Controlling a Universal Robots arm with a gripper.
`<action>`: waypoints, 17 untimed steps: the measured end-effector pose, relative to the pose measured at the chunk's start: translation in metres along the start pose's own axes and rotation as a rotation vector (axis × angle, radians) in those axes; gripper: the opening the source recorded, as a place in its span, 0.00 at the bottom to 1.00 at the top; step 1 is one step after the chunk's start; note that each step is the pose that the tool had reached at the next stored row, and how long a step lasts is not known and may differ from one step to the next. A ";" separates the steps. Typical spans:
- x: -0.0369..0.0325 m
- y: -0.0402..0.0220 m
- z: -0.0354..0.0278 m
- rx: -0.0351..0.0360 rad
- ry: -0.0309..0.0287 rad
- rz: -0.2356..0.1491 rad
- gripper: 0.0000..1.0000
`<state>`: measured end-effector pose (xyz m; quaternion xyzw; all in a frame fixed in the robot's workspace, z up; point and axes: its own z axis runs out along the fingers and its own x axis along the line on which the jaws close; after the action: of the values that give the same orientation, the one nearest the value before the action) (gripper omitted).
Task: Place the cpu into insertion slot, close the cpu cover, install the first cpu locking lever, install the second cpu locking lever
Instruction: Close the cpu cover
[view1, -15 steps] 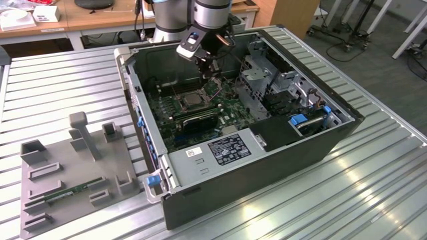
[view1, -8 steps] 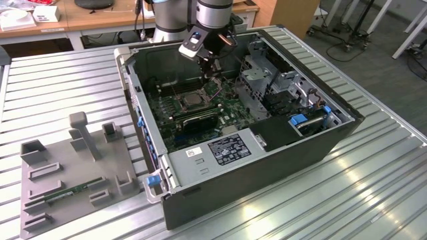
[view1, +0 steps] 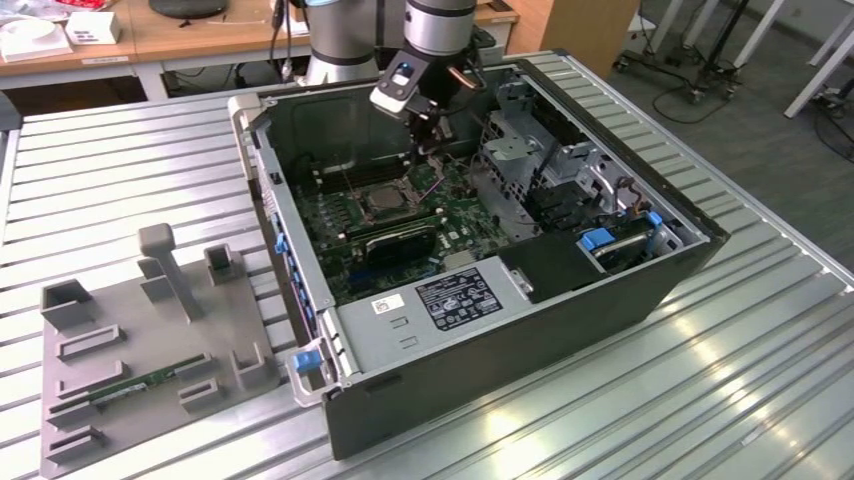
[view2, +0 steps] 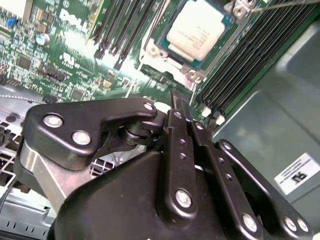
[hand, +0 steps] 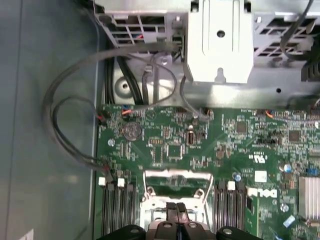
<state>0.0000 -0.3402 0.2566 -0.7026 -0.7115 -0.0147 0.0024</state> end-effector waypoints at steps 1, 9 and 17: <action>0.0000 0.0020 0.0000 0.0000 0.0000 0.000 0.11; -0.0002 0.0188 0.0003 0.0000 0.0000 0.000 0.11; -0.0005 0.0367 0.0006 0.0000 0.0000 0.000 0.11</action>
<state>0.0367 -0.3402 0.2566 -0.7026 -0.7114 -0.0147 0.0024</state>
